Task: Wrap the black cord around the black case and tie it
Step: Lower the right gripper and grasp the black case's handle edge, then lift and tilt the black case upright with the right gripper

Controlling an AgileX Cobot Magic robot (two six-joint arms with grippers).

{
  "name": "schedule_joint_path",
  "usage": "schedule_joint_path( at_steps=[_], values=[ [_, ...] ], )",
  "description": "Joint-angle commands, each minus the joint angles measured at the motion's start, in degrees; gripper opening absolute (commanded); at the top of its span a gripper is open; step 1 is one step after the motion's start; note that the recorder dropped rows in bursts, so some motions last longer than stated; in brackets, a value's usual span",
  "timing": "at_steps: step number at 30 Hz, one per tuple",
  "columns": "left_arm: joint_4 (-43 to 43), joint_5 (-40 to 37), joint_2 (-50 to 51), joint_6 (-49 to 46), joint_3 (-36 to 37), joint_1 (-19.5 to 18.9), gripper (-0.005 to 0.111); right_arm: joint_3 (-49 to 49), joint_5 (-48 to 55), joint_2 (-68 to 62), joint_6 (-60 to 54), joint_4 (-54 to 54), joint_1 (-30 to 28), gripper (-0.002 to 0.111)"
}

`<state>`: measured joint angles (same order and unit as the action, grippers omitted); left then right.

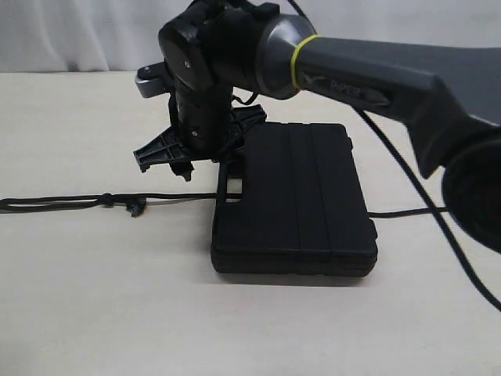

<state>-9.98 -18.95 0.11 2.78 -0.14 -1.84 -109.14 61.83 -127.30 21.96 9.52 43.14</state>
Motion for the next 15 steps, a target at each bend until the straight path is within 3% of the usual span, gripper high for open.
schedule_joint_path(
  at_steps=[1,15],
  values=[
    [0.0,0.4,-0.11,0.0,0.14,-0.07,0.0,-0.81,-0.89,-2.13,2.06,2.11,-1.31,0.054],
    [0.0,0.57,-0.11,0.0,0.14,-0.07,0.0,-0.81,-2.03,-6.83,4.42,1.18,-3.26,0.054]
  ],
)
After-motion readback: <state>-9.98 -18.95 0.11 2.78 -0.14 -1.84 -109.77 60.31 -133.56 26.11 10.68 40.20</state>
